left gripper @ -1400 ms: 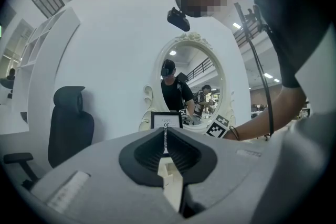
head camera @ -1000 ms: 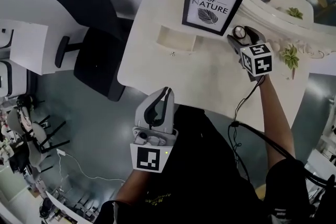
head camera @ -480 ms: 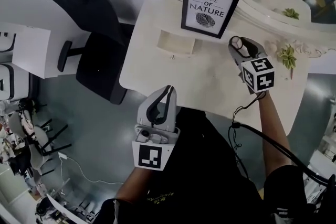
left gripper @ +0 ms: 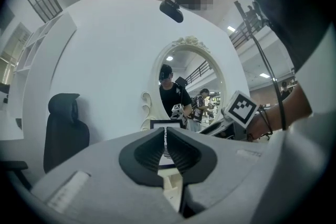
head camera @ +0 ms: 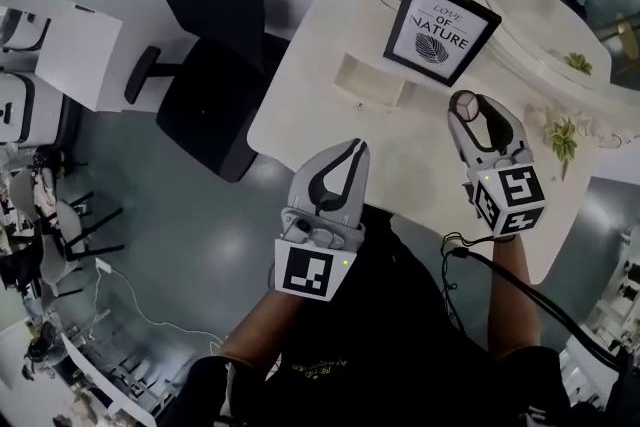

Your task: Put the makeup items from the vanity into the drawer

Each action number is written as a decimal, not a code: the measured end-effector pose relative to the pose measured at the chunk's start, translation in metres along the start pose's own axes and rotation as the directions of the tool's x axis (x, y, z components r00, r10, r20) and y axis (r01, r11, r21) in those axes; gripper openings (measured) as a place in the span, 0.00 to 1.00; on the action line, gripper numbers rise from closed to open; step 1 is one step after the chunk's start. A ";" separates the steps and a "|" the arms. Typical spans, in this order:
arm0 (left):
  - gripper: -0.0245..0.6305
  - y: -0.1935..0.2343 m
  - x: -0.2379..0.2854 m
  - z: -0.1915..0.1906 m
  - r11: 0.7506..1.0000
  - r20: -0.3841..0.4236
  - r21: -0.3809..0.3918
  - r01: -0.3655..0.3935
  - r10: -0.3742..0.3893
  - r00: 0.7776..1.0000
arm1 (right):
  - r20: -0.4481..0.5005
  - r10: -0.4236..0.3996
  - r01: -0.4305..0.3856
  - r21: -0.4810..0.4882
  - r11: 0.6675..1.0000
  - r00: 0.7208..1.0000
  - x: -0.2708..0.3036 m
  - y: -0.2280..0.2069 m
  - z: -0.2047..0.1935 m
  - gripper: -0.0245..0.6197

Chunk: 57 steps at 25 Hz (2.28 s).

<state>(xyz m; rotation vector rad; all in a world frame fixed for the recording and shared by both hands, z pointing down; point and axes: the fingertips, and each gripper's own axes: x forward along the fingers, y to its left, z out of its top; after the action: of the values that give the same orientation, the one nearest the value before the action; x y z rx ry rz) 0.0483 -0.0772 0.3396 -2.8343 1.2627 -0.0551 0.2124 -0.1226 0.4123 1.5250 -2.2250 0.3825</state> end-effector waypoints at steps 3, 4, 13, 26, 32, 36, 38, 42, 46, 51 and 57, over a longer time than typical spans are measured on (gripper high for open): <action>0.08 0.015 -0.002 -0.006 1.000 -0.017 0.013 -0.028 0.028 0.999 | 0.018 0.067 -0.067 -0.017 0.998 0.998 0.008 0.030 0.013 0.37; 0.08 0.021 -0.003 -0.009 0.999 -0.021 0.018 -0.041 0.042 0.999 | 0.019 0.091 -0.091 -0.024 0.996 0.996 0.012 0.039 0.017 0.37; 0.08 0.067 -0.015 -0.031 0.987 -0.054 0.026 -0.160 0.161 0.985 | -0.026 0.248 -0.249 -0.099 0.963 0.968 0.059 0.103 0.026 0.37; 0.08 0.087 0.011 -0.078 0.981 -0.101 0.030 -0.189 0.192 0.976 | -0.265 0.262 -0.302 -0.124 0.945 0.928 0.154 0.103 -0.038 0.37; 0.08 0.092 0.012 -0.091 0.980 -0.122 0.007 -0.198 0.198 0.973 | -0.383 0.218 -0.265 -0.073 0.962 0.898 0.177 0.097 -0.061 0.37; 0.08 0.096 0.013 -0.092 0.978 -0.120 -0.002 -0.207 0.206 0.971 | -0.444 0.197 -0.245 -0.052 0.968 0.874 0.187 0.094 -0.071 0.37; 0.08 0.099 0.014 -0.091 0.977 -0.119 -0.007 -0.212 0.210 0.971 | -0.464 0.197 -0.246 -0.047 0.968 0.864 0.190 0.095 -0.073 0.37; 0.08 0.107 0.012 -0.093 0.975 -0.119 -0.025 -0.223 0.219 0.969 | -0.474 0.202 -0.249 -0.038 0.968 0.857 0.195 0.102 -0.070 0.37; 0.08 0.115 0.010 -0.096 0.974 -0.122 -0.029 -0.224 0.219 0.968 | -0.473 0.205 -0.241 -0.016 0.971 0.857 0.199 0.105 -0.069 0.37; 0.08 0.121 0.008 -0.096 0.973 -0.118 -0.039 -0.229 0.223 0.968 | -0.469 0.216 -0.215 0.055 0.975 0.857 0.197 0.104 -0.072 0.37; 0.08 0.120 0.008 -0.097 0.972 -0.119 -0.058 -0.226 0.218 0.969 | -0.465 0.245 -0.141 0.248 0.958 0.851 0.192 0.098 -0.082 0.37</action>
<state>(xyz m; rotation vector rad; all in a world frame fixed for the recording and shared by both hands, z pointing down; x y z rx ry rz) -0.0404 -0.1654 0.4310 -2.7613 1.6292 -0.1676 0.0755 -0.2075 0.5773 1.1233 -1.9686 0.9761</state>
